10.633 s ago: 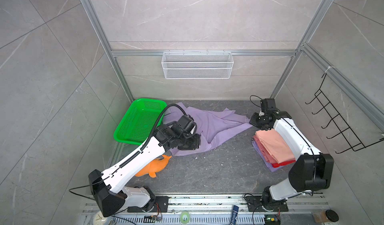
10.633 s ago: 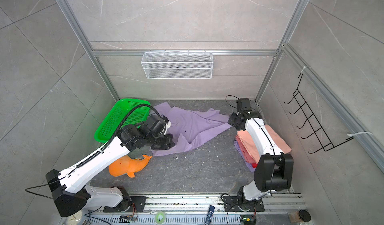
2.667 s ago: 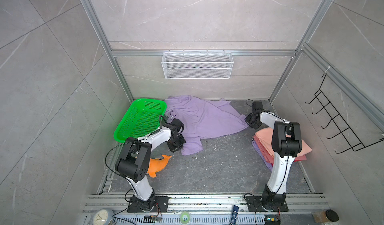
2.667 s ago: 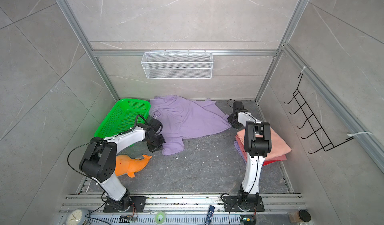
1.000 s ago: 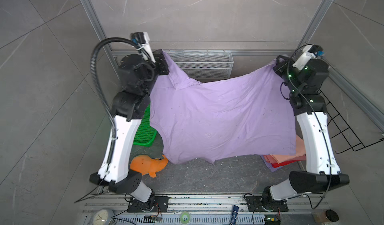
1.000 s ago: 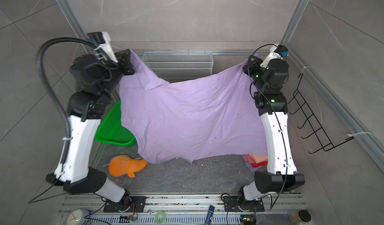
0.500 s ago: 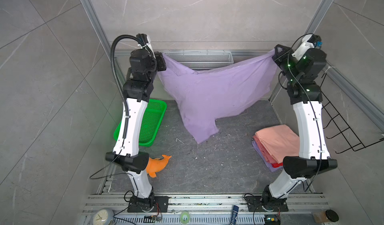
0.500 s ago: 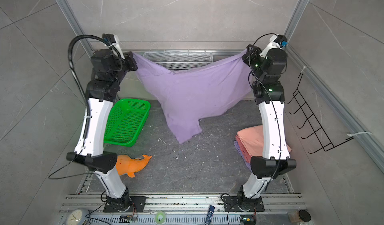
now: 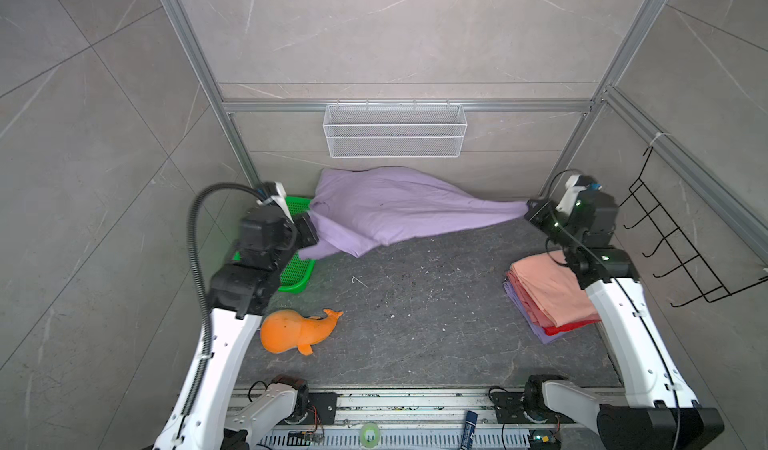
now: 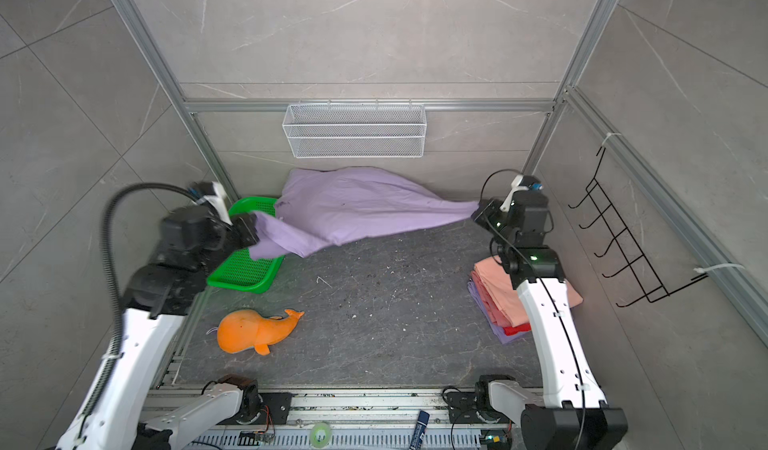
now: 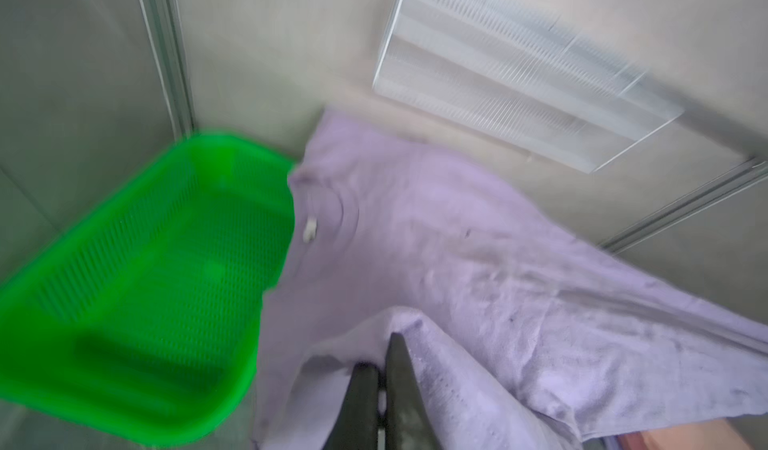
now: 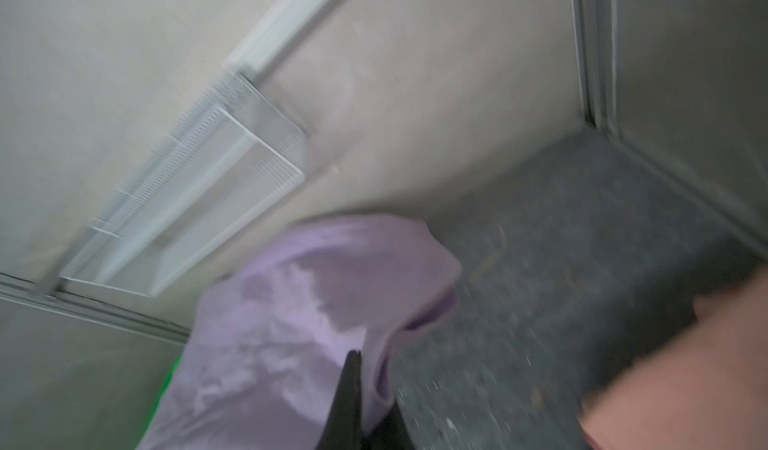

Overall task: Fold and stack the t-shirts
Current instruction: 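Lower the shirt onto the table with both grippers, laying it flat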

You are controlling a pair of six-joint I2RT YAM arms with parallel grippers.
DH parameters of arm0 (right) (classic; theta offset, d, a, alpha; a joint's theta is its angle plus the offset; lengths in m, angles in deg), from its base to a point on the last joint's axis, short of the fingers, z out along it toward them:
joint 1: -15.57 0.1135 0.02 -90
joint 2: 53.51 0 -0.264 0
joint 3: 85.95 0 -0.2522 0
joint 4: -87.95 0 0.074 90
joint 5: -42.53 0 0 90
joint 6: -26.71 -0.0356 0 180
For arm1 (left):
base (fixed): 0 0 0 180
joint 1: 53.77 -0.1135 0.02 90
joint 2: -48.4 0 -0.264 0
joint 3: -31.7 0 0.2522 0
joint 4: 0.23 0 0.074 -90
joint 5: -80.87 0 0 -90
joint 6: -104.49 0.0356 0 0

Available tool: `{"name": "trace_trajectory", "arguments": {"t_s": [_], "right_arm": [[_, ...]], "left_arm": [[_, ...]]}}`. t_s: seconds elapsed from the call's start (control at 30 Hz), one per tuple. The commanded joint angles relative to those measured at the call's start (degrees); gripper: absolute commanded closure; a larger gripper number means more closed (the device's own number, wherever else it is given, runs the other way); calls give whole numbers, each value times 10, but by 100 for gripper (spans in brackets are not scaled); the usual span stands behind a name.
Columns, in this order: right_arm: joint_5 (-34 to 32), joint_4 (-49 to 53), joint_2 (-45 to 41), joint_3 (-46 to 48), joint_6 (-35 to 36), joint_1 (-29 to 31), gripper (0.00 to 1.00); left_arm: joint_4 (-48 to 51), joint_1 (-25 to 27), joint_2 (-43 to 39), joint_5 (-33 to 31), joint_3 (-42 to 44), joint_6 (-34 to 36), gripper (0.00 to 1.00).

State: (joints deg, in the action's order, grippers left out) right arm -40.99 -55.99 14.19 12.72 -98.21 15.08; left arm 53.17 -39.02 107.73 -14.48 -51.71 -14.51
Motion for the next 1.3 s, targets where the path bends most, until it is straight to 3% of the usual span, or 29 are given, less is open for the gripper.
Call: {"name": "trace_trajectory", "arguments": {"t_s": [0.0,0.1,0.2,0.5,0.97,1.27], "right_arm": [[11,13,-2,87,-2,4,100],[25,24,20,121,17,4,100],[19,28,44,153,23,4,100],[-5,49,44,178,16,4,100],[-42,95,16,121,6,4,100],[-78,72,76,123,-50,4,100]], "left_arm": [[72,1,-35,77,170,-167,100],[76,1,-104,70,259,-222,100],[103,0,-138,59,295,-249,100],[115,0,-115,60,303,-256,100],[59,0,7,130,107,-152,100],[29,0,212,116,-79,-54,100]]}}
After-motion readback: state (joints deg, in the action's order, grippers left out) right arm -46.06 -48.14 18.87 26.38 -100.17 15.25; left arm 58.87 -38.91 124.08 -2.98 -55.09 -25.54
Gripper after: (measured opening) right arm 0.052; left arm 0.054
